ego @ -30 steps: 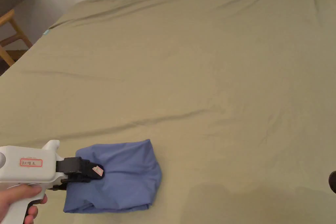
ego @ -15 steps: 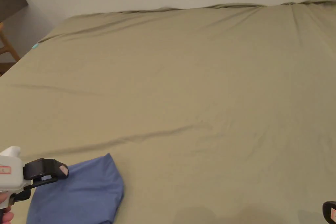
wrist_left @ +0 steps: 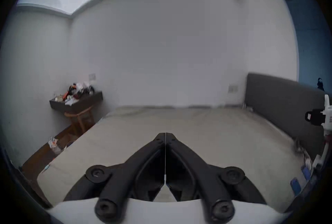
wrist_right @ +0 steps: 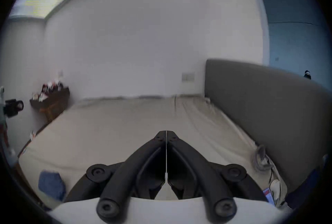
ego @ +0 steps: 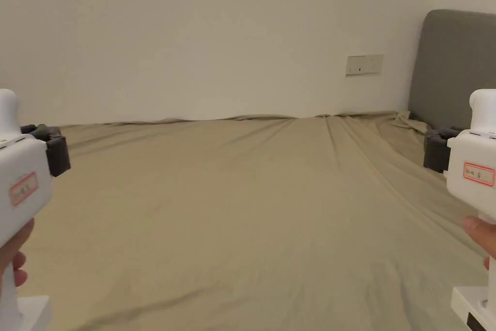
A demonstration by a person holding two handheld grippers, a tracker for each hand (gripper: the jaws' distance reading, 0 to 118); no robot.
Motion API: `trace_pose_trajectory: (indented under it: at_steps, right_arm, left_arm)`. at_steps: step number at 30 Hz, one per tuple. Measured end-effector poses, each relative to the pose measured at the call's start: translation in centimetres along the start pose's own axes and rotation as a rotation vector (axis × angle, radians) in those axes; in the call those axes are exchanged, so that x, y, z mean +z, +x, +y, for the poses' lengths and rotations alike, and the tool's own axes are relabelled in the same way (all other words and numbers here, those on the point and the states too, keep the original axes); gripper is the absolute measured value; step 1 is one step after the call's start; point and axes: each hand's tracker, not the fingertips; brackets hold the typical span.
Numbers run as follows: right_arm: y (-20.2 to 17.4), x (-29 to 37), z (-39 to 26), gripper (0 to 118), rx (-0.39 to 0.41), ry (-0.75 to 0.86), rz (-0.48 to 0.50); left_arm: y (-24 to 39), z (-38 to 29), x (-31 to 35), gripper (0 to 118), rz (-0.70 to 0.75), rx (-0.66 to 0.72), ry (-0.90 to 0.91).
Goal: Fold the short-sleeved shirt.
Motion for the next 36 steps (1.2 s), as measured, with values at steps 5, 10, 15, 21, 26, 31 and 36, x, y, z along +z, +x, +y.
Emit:
trace_pose_trajectory:
  at_steps: [5, 10, 15, 21, 26, 31, 36]
  right_arm:
    - [-3.0, 1.0, -0.4, 3, 0.022, 0.038, 0.007]
    - [-3.6, 1.4, -3.2, 3, 0.022, -0.021, 0.011]
    - [-3.6, 1.4, -2.7, 3, 0.014, -0.037, 0.026]
    - [-4.5, 1.4, -2.5, 6, 0.029, -0.030, 0.059]
    - [-5.4, -1.3, -3.1, 118, 0.051, -0.057, 0.057]
    - [-5.2, 0.2, -1.8, 118, -0.001, -0.056, 0.100]
    - [-5.2, 0.1, -1.7, 118, 0.010, -0.055, 0.035]
  left_arm:
    - [5.5, -0.8, 1.3, 0, -0.040, 0.082, 0.054]
    - [7.3, -2.6, 2.1, 0, -0.047, 0.077, -0.016]
    - [6.7, -2.1, 2.8, 0, -0.040, 0.095, -0.025]
    - [6.6, -1.1, 3.0, 0, -0.056, 0.082, -0.001]
    - [6.9, -2.1, 2.9, 118, -0.068, 0.070, -0.012]
    - [6.5, -0.9, 2.6, 118, -0.076, 0.071, -0.005]
    - [6.2, -0.7, 2.5, 118, -0.074, 0.070, -0.008]
